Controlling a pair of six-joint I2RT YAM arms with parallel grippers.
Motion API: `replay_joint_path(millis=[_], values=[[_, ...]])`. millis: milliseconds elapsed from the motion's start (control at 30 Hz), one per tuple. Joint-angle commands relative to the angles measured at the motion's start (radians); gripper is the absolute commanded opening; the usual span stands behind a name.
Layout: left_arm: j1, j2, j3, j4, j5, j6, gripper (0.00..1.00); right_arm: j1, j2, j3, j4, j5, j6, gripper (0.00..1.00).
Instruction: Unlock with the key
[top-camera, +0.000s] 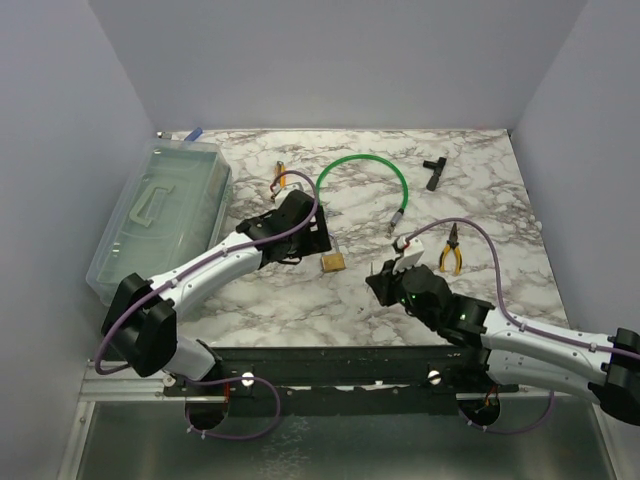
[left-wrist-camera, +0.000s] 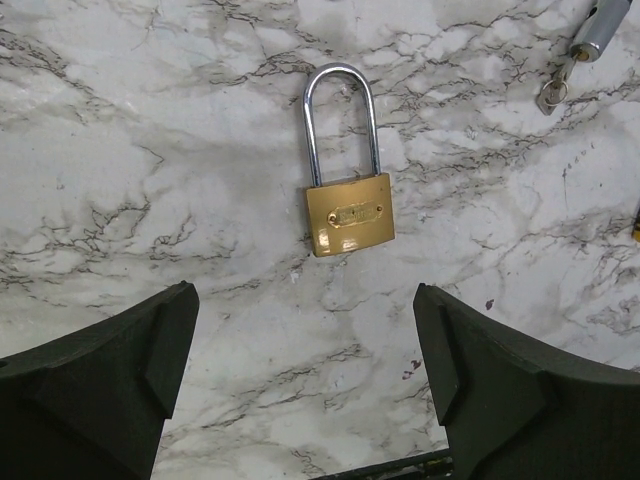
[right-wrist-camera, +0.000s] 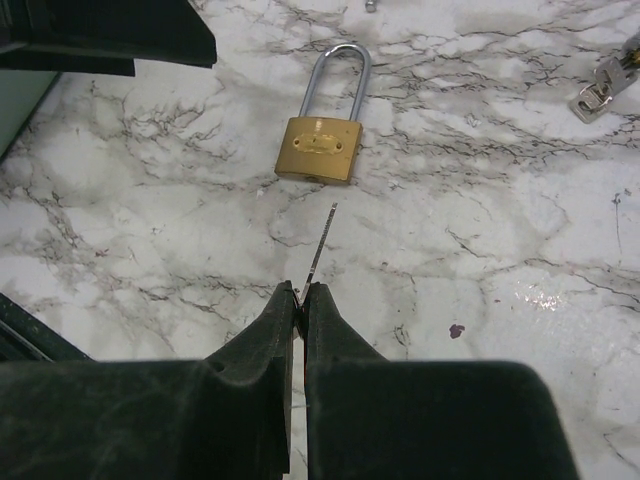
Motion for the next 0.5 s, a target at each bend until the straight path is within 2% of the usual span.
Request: replay_joint_path(millis=[0,267,467], values=[[-0.015,0.053,0.060,-0.035,0.001,0.001,0.94,-0.032,-0.029,-0.021,0.030,-0.016,0.023,0.01],[-0.047,0.144,0.106,-0.062,-0.019,0.019,0.91,-0.189,-0.068,-0.071,0.039,-0.166,0.072,0.01],[-0.072,0.230,0.160,-0.101,-0.027,0.033,0.96,-0.203,-0.069,-0.078,0.034,-0.176,0.082,0.00]])
